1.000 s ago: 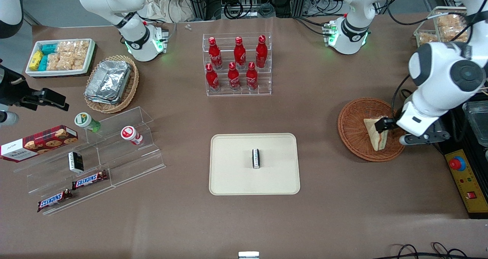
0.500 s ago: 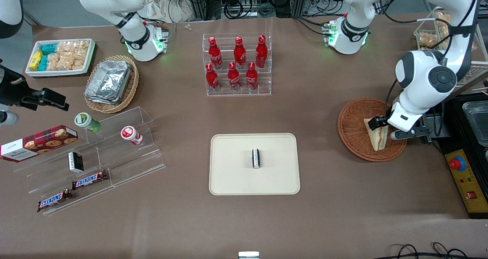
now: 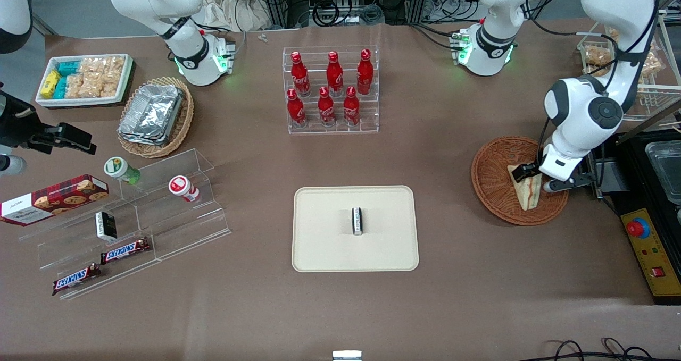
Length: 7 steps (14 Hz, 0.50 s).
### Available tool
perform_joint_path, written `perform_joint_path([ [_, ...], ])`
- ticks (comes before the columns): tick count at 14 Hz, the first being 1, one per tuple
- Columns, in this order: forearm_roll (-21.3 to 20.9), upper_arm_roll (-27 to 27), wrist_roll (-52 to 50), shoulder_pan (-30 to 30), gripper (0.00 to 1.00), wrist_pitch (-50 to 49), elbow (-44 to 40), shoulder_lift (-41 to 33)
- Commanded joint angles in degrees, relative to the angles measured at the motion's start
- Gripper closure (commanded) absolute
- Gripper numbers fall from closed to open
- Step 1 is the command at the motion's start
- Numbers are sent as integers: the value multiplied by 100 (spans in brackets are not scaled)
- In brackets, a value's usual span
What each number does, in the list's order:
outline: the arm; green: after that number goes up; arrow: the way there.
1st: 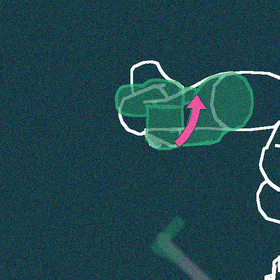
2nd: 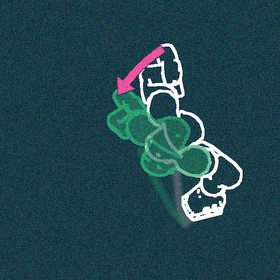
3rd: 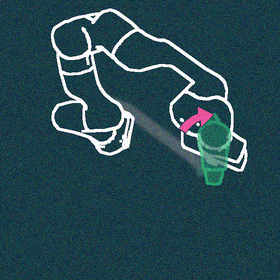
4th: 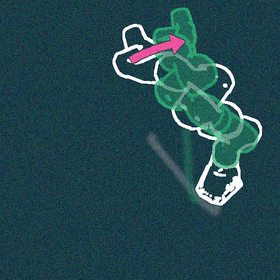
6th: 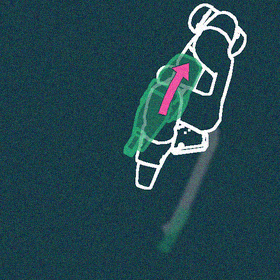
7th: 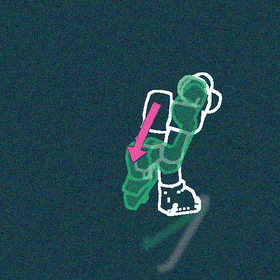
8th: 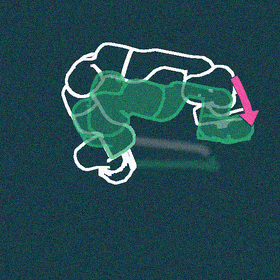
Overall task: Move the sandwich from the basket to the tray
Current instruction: 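Lower the open left gripper around the wrapped sandwich and close it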
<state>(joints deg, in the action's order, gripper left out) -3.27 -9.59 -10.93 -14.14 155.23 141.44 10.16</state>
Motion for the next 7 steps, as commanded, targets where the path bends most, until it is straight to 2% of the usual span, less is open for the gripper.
perform_joint_path([
  [1,-7,-52,-111,-46,74,297,147,4],
  [2,-7,-60,-128,-28,100,271,147,-14],
  [7,-25,-105,-129,112,100,18,94,-276],
])
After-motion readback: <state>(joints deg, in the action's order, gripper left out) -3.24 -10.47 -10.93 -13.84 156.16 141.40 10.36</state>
